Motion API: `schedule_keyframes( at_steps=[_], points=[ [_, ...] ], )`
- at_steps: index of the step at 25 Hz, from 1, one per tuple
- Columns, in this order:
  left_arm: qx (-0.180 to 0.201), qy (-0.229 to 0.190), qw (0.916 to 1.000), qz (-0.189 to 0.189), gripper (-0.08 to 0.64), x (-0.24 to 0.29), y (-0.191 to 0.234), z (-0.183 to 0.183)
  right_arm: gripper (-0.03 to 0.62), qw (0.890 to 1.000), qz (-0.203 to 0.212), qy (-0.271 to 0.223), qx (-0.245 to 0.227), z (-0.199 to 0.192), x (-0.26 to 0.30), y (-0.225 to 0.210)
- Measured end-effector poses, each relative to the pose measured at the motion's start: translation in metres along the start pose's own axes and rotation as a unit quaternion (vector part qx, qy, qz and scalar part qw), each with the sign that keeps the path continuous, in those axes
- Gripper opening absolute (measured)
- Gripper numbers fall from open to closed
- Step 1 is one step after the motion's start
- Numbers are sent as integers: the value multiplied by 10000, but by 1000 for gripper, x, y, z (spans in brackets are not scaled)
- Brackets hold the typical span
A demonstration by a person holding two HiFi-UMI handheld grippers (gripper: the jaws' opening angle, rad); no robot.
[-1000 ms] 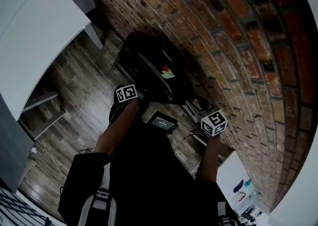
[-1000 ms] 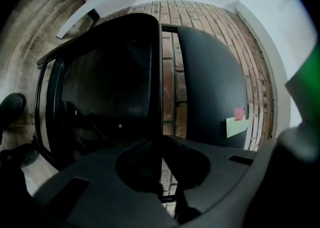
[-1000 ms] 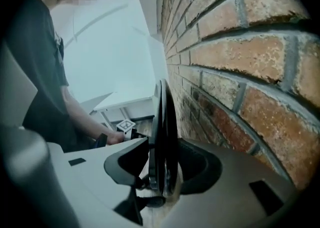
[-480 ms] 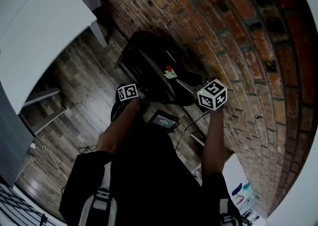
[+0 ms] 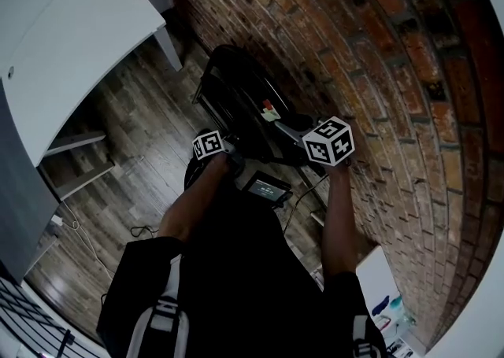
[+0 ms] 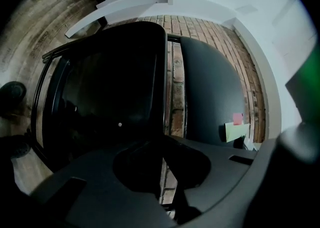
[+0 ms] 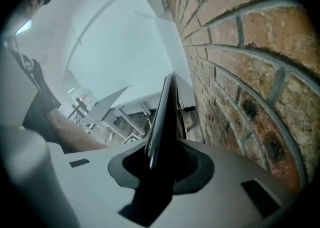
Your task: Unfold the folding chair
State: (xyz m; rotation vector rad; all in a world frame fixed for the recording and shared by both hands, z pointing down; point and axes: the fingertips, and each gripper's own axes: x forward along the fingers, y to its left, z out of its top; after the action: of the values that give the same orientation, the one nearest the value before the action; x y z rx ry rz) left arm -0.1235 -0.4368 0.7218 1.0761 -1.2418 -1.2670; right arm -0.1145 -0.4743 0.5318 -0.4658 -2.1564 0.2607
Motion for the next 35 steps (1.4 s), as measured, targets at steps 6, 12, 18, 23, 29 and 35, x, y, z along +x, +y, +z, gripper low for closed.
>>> schedule_keyframes(
  at_steps=[6,12,18,23,29,35],
  points=[
    [19,-292,9996,-22,31,-6,1,1,107,9997,13,-148,199,1,1,6],
    [79,-372,9992,145,31,-14,0,2,107,9997,-23,-158,189,2,5,18],
    [29,-166,9998,142,31,-30,-1,-2,98,9996,-224,-134,58,0,11,38],
    [-207,-74,9998,6,31,-44,-1,-3,84,9988,-433,-102,-202,0,16,58],
    [-48,229,9997,16,34,-57,-4,-1,75,9966,-743,-173,-303,1,22,78],
    [78,710,9974,-63,35,-68,-20,-3,74,9929,-1177,-176,-25,12,19,98]
  ],
)
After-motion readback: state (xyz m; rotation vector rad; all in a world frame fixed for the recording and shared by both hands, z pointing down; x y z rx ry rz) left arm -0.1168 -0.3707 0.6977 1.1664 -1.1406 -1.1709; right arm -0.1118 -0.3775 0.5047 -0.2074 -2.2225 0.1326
